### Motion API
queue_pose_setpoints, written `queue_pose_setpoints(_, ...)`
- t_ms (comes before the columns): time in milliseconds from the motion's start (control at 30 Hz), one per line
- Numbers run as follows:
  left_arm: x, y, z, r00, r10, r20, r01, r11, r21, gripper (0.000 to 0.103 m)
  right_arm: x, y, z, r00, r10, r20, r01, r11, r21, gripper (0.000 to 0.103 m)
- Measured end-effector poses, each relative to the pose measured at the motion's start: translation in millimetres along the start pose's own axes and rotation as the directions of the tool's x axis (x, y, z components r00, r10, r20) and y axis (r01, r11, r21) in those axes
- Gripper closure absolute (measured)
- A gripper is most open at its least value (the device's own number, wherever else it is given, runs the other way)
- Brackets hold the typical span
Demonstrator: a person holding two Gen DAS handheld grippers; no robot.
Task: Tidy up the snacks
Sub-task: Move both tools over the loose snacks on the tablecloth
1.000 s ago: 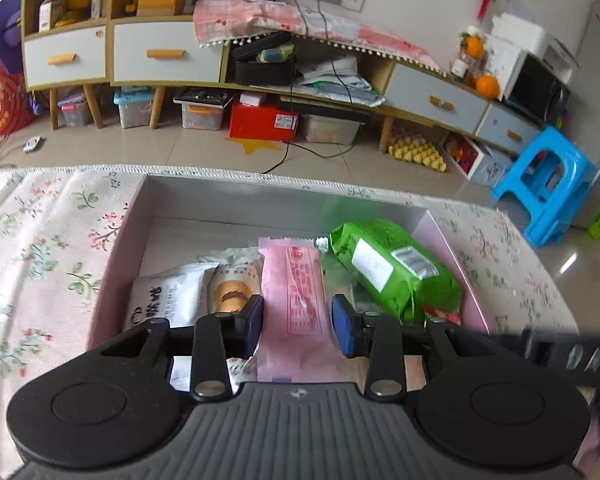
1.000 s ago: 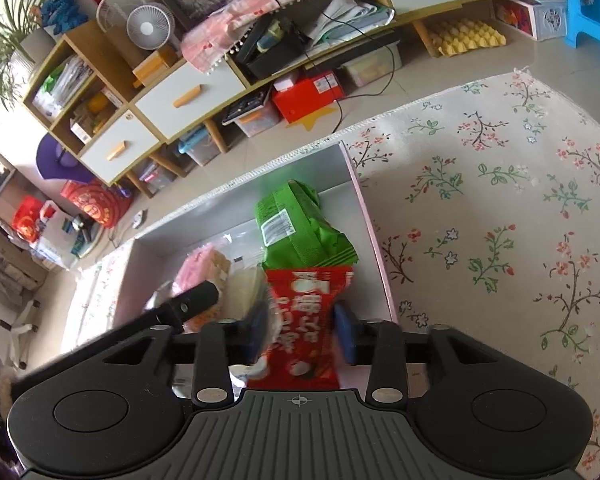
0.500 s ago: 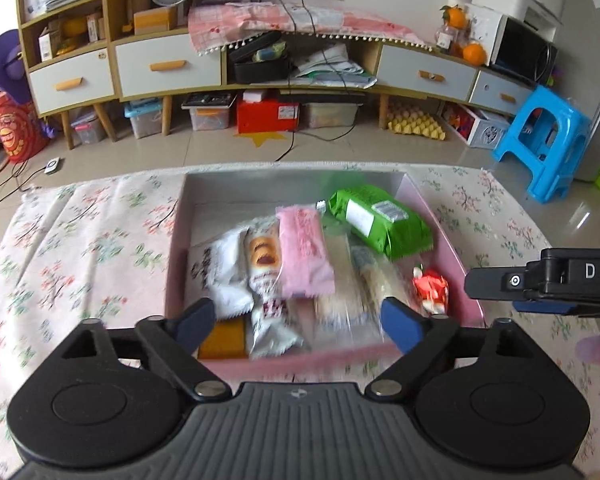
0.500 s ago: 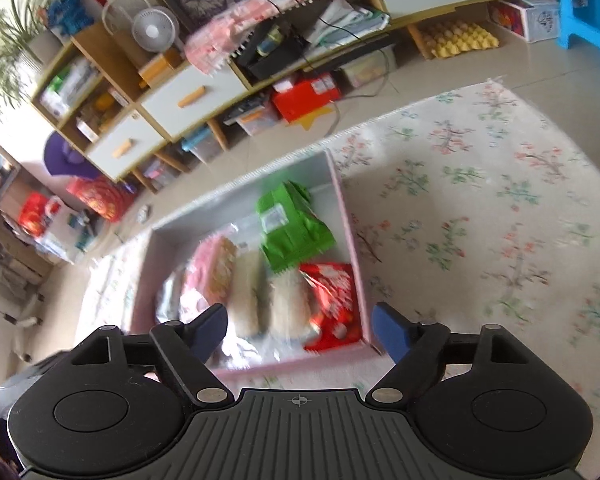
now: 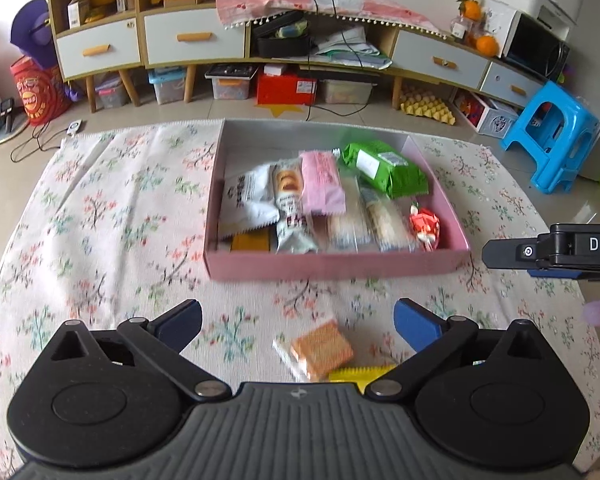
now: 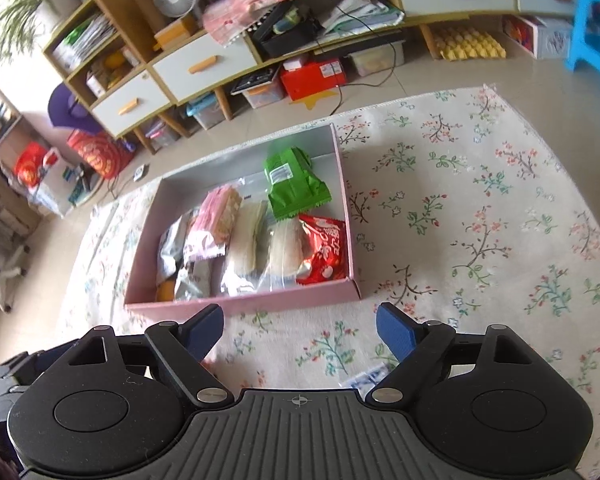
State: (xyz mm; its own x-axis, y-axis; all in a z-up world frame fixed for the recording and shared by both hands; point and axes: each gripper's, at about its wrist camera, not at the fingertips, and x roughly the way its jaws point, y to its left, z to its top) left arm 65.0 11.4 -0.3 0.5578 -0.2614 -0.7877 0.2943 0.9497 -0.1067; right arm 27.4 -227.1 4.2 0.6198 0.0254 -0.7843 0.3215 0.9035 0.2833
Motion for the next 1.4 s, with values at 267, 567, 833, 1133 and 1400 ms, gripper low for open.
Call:
queue_pose_setpoints(267,-5.5,1.9,-24.9,0.999,-0.039,-0.009,0.039,0.997,0.065,0.001,-3.3,12.7,-24.8,0.999,-0.051,-0.006,0.050,0.985,-0.168,0.012)
queue_pose_setpoints(567,-12.6,14.5,-62.7,0.997,-0.069,-0.033,0.072,0.990,0.124,0.001,-0.1,9.0,-50.1,0.996,-0.088,-0.029,0.076,0.957,-0.280,0.012)
queue_pose_setpoints(833,-8.2,18.6,-91.3,0.992,-0.108,-0.065,0.118,0.976,0.183,0.001,7.1,-13.3,-71.9,0.989,-0.131,-0.075,0.098,0.936,-0.337,0.012)
queue_pose_setpoints(1133,-1.5,10.4,-110.5,0.982,-0.140,-0.128,0.173,0.936,0.307,0.002,13.2,-23.3,-104.7,0.984,-0.124,-0.125,0.036,0.837,-0.546,0.012)
queue_pose_setpoints(1400,4.1,3.7,-117.8,0.983,-0.125,-0.138,0.168,0.917,0.363,0.001,15.1,-23.4,-121.2,0.989,-0.098,-0.108,0.004,0.759,-0.651,0.005)
